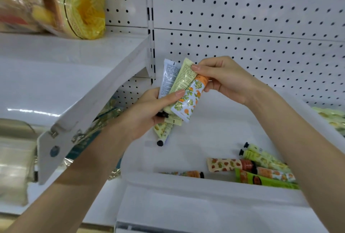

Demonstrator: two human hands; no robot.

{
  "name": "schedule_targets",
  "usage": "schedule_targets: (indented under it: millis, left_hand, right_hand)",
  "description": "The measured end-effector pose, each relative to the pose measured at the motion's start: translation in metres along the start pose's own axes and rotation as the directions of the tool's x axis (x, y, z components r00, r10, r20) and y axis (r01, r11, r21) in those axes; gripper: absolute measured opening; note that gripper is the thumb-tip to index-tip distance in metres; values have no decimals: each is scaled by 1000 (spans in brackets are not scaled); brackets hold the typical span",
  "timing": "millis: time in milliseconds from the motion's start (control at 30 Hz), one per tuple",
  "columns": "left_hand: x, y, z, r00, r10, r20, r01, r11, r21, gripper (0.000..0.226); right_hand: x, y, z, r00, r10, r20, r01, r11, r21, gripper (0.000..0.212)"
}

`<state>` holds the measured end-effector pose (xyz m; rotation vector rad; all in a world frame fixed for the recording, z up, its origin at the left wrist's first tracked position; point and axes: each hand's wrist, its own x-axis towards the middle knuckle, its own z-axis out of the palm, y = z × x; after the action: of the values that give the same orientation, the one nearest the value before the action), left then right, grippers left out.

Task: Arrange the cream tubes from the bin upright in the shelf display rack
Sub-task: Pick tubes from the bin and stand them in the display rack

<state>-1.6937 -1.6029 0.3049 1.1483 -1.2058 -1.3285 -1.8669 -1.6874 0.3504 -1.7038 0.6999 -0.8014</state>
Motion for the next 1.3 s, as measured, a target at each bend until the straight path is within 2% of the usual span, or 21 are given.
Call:
schedule_targets:
  millis: [200, 367, 600, 833, 967, 1133, 1233, 1300]
  left_hand:
    - [0, 1, 0, 1000, -14, 12, 14, 1000, -7, 50]
    - [-1, 3, 1, 1000, -24, 10, 25, 999, -37, 44]
    - [3, 14, 16, 999, 5, 33, -4, 999, -51, 39]
    - [19, 32, 84, 994, 61, 94, -56, 997, -59, 40]
    - [27, 36, 149, 983, 90, 159, -81, 995, -64, 39]
    - [36, 43, 241, 981, 109, 158, -88, 988, -130, 40]
    - [35, 44, 293, 982, 111, 150, -89, 985, -151, 34]
    - [31, 41, 325, 982, 114, 150, -91, 984, -153, 36]
  right_hand:
    - [0, -1, 2, 998, -48, -32, 47, 998, -41, 19]
    - [-2, -6, 2, 996, -73, -43, 68, 991, -114, 16]
    - [-27, -26, -31, 996, 79, 47, -71, 985, -155, 16]
    - [-118, -41, -122, 972, 202, -122, -220, 962, -161, 22]
    - [-185, -42, -176, 936, 161, -314, -190, 980, -62, 18]
    - [-261, -33, -237, 865, 178, -468, -225, 973, -46, 23]
    - [-295, -28, -270, 828, 188, -528, -183, 981, 61, 17]
    - [-313, -20, -292, 785, 200, -586, -80, 971, 224, 7]
